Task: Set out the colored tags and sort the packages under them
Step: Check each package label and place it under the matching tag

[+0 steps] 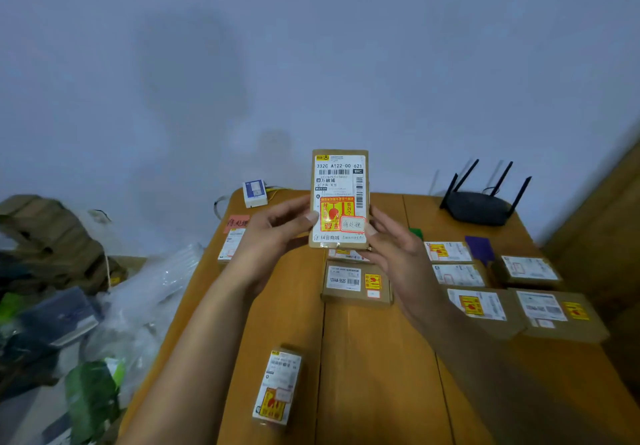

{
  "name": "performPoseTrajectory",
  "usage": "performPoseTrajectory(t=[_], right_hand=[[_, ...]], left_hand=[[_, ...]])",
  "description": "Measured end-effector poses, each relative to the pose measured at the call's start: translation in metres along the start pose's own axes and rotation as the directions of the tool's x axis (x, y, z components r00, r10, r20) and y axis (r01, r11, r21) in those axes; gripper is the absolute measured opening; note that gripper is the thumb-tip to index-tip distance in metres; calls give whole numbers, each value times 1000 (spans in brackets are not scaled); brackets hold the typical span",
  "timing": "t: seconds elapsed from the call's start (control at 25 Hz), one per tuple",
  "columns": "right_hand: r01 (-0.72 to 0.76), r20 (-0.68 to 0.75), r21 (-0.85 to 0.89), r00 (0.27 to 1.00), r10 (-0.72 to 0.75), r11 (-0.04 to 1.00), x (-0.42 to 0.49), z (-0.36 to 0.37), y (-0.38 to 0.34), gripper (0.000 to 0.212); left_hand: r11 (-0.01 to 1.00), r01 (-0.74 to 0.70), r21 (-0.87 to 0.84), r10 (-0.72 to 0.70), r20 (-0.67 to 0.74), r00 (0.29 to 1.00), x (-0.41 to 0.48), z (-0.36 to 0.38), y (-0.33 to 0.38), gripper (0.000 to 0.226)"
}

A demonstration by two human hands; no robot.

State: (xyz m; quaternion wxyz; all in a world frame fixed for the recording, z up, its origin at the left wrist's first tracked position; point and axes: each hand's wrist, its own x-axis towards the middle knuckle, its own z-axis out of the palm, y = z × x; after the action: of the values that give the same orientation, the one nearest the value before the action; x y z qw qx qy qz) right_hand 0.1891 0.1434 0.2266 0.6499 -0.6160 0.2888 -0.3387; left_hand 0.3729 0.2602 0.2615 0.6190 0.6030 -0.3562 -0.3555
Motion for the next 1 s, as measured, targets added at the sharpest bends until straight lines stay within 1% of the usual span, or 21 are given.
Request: performPoseTrajectory(t=[0.08,0.28,0.44,0.52,0.6,0.72,0.8,0.92,1.0], right_hand=[[44,-7,-39,999,-44,998,-4,-4,-12,44],[62,-36,-116,997,-66,991,-7,-7,-19,50],[85,-84,-227,991,-106,970,-1,-3,-30,50],[93,-101,-261,987,-123,961,6,0,-37,47],[100,-97,-258,987,-128,961,11,5,-41,46],[87,-89,-214,990,-108,973,15,11,-44,39],[78,-67,-198,993,-93,977,15,15,-44,36],[53,-72,-190,995,-67,980,14,17,-36,37],[22,-74,-177,997,-36,984,12,19,-27,42]], left_hand=[[999,-35,-13,35,17,999,0,3,9,36],[997,-72,18,71,57,996,3,4,14,35],[969,-144,202,110,170,979,14,-2,24,47],[957,-149,251,103,189,977,21,-4,29,50],[955,-137,263,95,166,982,26,-6,32,50],[964,-126,233,94,143,985,30,-10,34,48],[963,-124,240,93,136,986,29,-14,34,51],[954,-117,276,77,149,986,25,-22,29,58],[948,-103,300,50,179,983,21,-29,21,60]])
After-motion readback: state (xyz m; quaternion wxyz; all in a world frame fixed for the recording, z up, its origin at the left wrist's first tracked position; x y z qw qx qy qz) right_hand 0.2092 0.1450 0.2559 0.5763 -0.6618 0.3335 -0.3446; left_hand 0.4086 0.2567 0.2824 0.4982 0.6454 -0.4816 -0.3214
